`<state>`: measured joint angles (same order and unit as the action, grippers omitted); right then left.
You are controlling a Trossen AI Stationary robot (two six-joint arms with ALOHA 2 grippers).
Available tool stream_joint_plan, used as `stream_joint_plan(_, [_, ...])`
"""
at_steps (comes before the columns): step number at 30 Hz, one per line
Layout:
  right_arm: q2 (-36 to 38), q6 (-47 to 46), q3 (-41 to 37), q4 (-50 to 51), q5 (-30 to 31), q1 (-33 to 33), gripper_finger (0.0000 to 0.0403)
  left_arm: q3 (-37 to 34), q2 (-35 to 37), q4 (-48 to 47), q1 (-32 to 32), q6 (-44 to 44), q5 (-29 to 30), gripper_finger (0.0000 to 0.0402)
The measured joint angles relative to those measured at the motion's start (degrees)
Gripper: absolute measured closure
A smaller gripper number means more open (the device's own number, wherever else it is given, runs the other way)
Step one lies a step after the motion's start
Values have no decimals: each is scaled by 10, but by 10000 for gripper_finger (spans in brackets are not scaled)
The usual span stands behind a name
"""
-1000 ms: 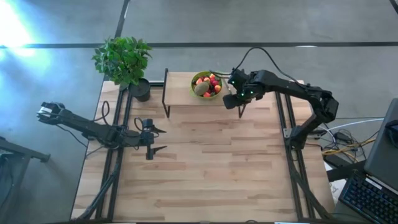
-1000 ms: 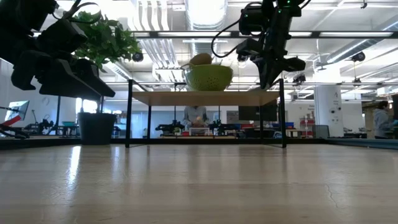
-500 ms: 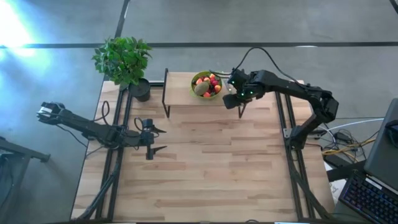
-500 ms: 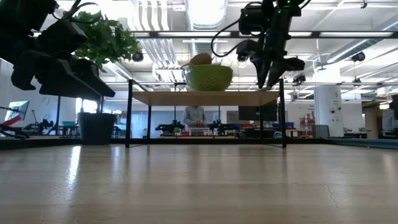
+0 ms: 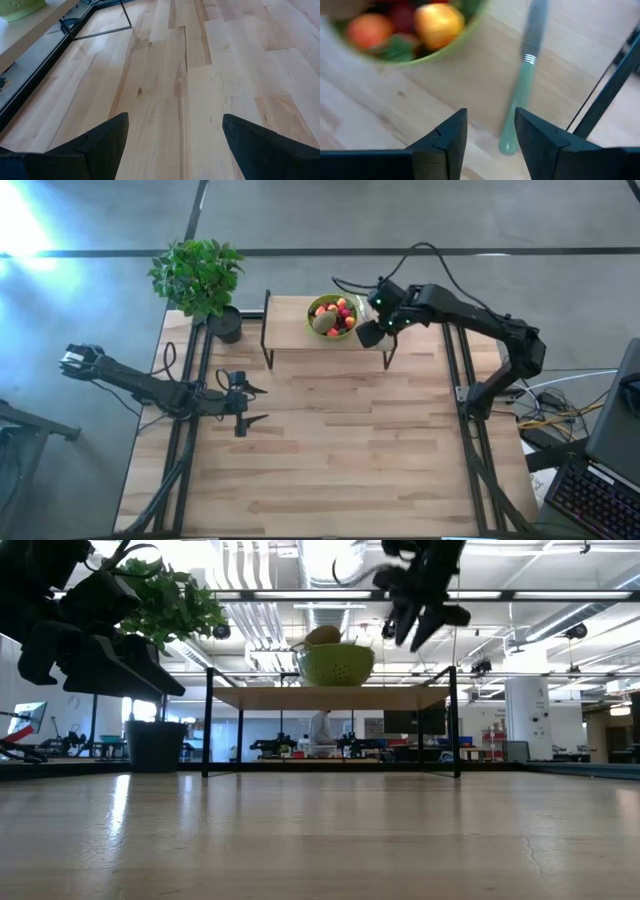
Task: Pick & Place Fruit
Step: Return to Home Position
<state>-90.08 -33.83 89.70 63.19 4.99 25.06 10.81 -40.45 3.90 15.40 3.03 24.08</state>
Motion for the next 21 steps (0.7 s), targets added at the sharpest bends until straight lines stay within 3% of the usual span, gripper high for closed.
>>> stream_joint_plan(3, [15, 34, 10, 11, 40, -44, 257, 0, 0, 0, 0, 0, 0, 73])
stream_joint_plan(6, [44, 43, 0, 15, 101, -106, 303, 0, 0, 0, 0, 0, 0, 73])
stream_joint_plan(10, [97, 37, -49, -6, 183, -209, 380, 0, 0, 0, 0, 0, 0, 73])
stream_joint_plan(12, [125, 18, -89, -37, 213, -261, 386, 0, 0, -1, 0, 0, 0, 73])
stream_joint_plan(15, [161, 22, -153, -133, 247, -328, 391, 0, 0, -1, 0, 0, 0, 73])
stream_joint_plan(21, [214, 220, -259, -365, 229, -365, 394, 0, 0, -2, 0, 0, 0, 73])
